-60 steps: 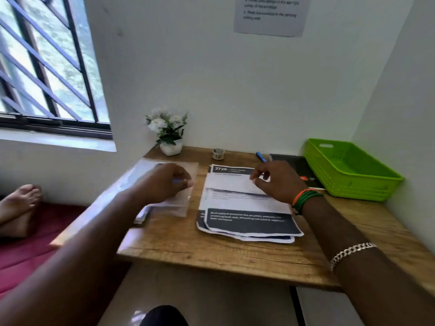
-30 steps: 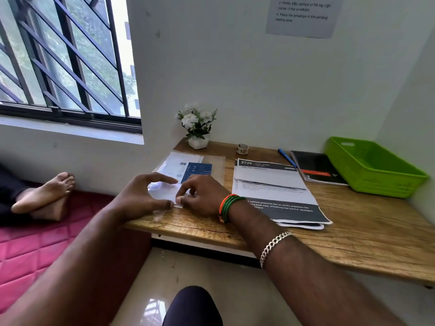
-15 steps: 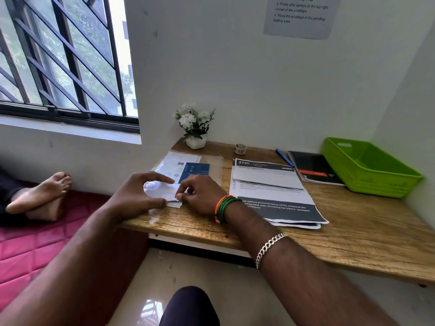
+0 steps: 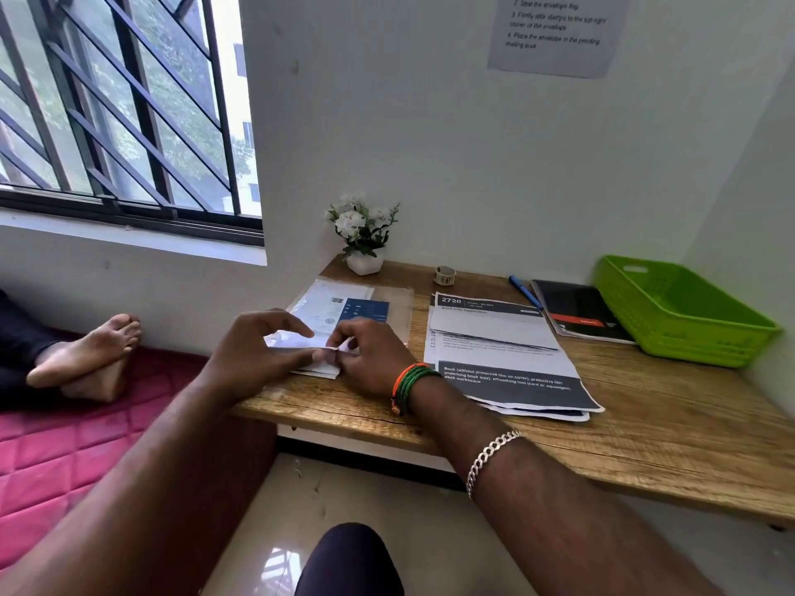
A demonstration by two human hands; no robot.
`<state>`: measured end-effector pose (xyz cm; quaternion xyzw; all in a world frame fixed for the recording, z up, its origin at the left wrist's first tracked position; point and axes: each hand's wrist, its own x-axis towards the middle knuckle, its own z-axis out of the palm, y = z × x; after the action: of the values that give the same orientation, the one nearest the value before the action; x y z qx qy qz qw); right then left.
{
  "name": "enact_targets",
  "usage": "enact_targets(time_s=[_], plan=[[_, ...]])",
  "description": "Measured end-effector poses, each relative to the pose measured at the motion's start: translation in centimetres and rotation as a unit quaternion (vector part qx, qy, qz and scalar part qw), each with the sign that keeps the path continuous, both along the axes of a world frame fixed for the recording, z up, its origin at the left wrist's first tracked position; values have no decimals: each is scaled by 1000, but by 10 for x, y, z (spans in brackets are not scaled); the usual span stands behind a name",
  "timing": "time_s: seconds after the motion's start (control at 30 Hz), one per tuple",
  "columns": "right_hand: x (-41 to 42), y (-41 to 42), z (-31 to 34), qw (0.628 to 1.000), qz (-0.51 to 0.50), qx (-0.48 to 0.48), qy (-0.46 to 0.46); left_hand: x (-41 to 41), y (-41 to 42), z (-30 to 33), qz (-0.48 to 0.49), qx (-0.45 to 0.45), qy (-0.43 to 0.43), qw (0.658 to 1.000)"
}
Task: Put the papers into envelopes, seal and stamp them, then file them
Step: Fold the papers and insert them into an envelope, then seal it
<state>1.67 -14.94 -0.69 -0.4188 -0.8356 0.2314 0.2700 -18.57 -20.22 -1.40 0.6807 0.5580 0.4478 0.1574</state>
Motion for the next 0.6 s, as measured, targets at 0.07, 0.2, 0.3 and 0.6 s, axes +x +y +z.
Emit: enact_targets(time_s=[0.07,0.2,0.3,0.6], plan=[[-1,-1,1,999,-13,36,10,1,-4,-1,1,-4,-11,1000],[-2,-7,2,996,-6,80,42,0,-12,-1,3,18,-77,997],[-1,-12,9,989,17,86,118,-1,-20,-3,13,43,-141,989],[12,-22,21,985,22,66,158,10,-27,-18,50,-46,-47,997]])
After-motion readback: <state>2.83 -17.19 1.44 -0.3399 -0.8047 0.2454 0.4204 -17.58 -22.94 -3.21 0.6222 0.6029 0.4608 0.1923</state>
